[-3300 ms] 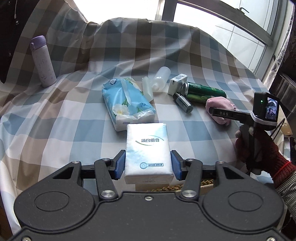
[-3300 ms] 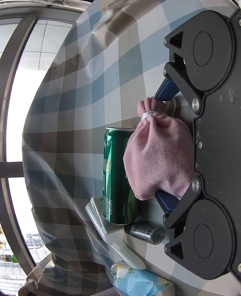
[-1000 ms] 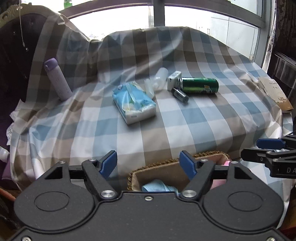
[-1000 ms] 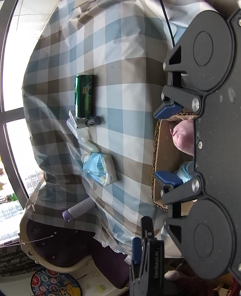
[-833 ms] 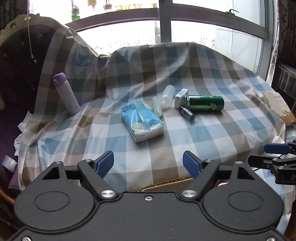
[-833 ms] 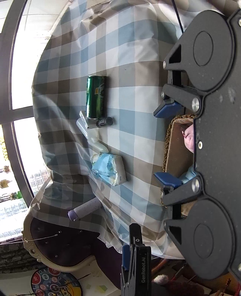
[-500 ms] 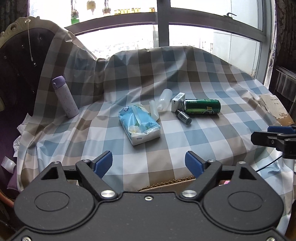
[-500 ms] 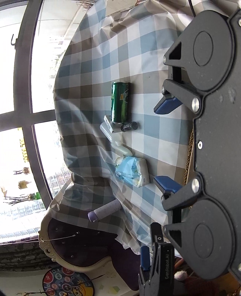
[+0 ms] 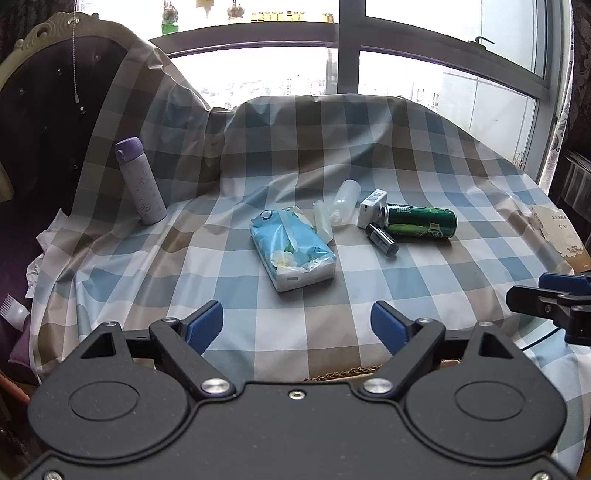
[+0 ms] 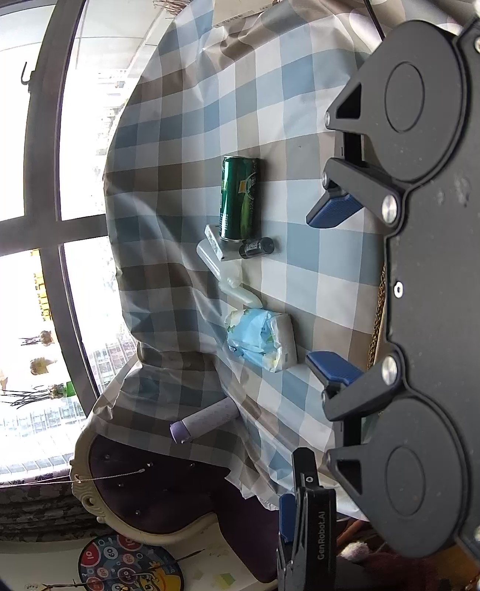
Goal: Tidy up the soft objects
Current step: 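Move the right tool toward the white soap bar beside the plastic bottles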
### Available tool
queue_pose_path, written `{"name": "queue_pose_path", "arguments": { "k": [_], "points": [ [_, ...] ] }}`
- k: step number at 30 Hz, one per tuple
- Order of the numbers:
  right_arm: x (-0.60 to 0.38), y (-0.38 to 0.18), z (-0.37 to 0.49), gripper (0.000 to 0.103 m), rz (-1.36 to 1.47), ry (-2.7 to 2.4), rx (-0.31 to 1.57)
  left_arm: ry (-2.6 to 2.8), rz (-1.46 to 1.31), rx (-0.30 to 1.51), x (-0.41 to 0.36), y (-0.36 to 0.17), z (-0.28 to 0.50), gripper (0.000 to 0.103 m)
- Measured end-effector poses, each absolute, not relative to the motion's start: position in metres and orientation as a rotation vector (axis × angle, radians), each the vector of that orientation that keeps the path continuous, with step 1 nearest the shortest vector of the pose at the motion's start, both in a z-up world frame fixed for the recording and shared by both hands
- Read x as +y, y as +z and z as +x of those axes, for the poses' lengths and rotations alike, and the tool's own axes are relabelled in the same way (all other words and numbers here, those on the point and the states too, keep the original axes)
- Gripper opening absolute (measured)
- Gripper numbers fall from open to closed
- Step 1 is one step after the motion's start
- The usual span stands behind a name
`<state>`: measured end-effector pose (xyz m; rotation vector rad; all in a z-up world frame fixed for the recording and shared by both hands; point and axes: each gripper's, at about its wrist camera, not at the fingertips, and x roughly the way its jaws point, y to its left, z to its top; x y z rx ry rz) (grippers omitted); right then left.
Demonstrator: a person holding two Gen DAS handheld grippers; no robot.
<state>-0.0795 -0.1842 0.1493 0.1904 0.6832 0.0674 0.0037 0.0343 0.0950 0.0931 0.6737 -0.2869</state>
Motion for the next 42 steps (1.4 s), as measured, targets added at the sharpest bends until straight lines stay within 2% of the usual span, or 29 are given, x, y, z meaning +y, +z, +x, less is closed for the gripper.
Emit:
{"name": "queue_pose_path", "arguments": {
  "k": [18, 27, 42],
  "points": [
    [-0.191, 0.125, -0.036, 0.076, 0.23, 0.034, 0.756, -0.311, 0.134, 0.708, -0.004, 0.075, 0.069, 0.089],
    [-0.212, 0.112, 0.005, 0.078, 0.199, -0.024, 0.769, -0.381, 0.084, 0.725, -0.023, 0.043, 0.122, 0.09],
    [-0.225, 0.101, 0.124, 0.077, -0.086, -0.008, 0.669, -0.521, 0.083, 0.73, -0.046, -0.008, 0.136, 0.089]
  ]
}}
